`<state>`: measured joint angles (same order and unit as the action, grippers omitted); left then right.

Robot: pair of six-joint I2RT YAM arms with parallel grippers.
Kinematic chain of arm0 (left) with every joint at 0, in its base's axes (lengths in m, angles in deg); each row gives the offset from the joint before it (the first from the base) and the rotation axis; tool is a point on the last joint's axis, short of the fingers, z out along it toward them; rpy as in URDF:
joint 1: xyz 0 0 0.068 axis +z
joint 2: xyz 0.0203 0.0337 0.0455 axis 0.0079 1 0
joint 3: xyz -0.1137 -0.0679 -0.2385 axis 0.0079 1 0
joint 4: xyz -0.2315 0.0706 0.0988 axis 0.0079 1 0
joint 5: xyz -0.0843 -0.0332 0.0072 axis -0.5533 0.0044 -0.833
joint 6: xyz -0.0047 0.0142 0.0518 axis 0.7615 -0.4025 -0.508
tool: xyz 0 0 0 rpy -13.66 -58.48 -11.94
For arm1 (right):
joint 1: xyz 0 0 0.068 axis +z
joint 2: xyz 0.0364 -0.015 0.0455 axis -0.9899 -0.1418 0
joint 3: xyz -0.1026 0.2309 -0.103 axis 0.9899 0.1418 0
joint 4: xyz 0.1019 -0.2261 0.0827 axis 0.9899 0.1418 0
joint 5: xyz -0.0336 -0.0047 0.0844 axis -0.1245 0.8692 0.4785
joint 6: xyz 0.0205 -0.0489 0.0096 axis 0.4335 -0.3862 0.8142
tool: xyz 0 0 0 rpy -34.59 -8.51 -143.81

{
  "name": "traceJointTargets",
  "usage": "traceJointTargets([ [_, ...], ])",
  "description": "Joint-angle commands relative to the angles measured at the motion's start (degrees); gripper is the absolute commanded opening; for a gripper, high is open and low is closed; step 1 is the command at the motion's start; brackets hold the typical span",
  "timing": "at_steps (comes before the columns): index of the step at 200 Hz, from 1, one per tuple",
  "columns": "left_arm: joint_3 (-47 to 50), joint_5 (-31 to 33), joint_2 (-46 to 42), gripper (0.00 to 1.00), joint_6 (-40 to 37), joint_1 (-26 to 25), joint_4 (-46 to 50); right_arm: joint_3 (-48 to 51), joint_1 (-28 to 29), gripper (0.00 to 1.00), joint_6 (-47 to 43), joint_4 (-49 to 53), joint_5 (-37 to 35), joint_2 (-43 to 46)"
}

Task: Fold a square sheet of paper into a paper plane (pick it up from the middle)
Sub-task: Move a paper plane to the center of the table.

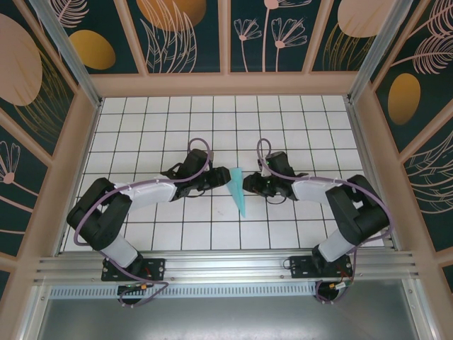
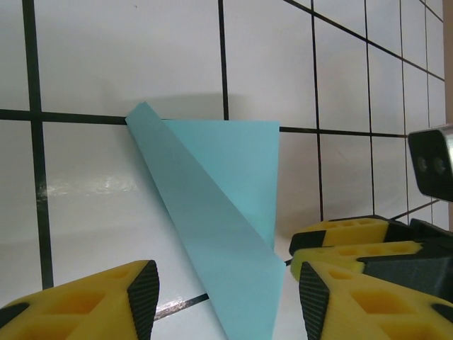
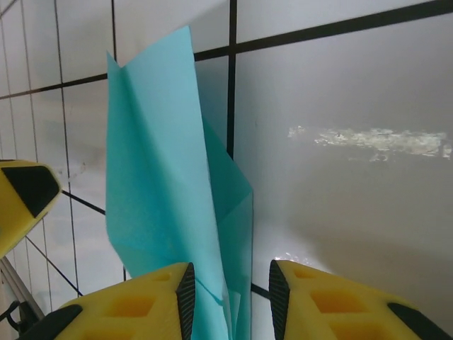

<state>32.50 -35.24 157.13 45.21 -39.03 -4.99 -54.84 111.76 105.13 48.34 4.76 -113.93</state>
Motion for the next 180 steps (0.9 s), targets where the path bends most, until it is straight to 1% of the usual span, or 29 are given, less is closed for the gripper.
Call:
traceJointTargets([
  [1,-0.17,0.89,0.30,0.57,0.49,0.21,1.35,-1.44,1.00,0.37,-1.74,-1.98,3.14,-1.90],
  [23,0.06,0.87,0.30,0.57,0.66,0.26,1.00,-1.81,1.11,0.37,-2.13,-2.83,5.02,-3.56],
  [27,0.17,0.95,0.30,0.57,0.66,0.24,1.07,-1.92,2.21,0.37,-2.16,-2.97,5.28,-3.91],
  [41,0.11,1.16,0.38,0.57,0.66,0.25,1.26,-2.34,2.89,0.36,-2.31,-3.12,5.88,-4.95],
  [58,0.27,1.32,0.22,0.57,0.66,0.22,1.43,-2.69,4.32,0.35,-2.73,-2.95,4.15,-4.77],
  [91,0.58,2.65,-0.39,0.57,0.74,0.23,2.09,-4.99,6.73,0.31,-3.81,-1.25,3.73,-6.23],
  [109,0.86,3.78,-0.87,0.56,1.05,0.24,2.62,-6.40,8.36,0.30,-3.97,0.88,0.55,-6.80],
  [129,1.51,5.36,-1.91,0.56,1.57,0.25,3.03,-8.94,10.76,0.24,-4.83,5.02,-4.32,-7.46],
  [144,2.01,7.26,-2.95,0.56,2.06,0.24,3.54,-10.42,11.77,0.24,-4.58,6.54,-4.84,-8.66],
  [169,2.97,10.85,-4.77,0.56,3.02,0.27,4.86,-13.45,14.04,0.24,-3.61,9.61,-9.41,-10.92],
  [180,3.34,12.52,-5.48,0.56,3.63,0.27,5.92,-14.94,14.62,0.22,-2.92,10.90,-10.71,-11.87],
])
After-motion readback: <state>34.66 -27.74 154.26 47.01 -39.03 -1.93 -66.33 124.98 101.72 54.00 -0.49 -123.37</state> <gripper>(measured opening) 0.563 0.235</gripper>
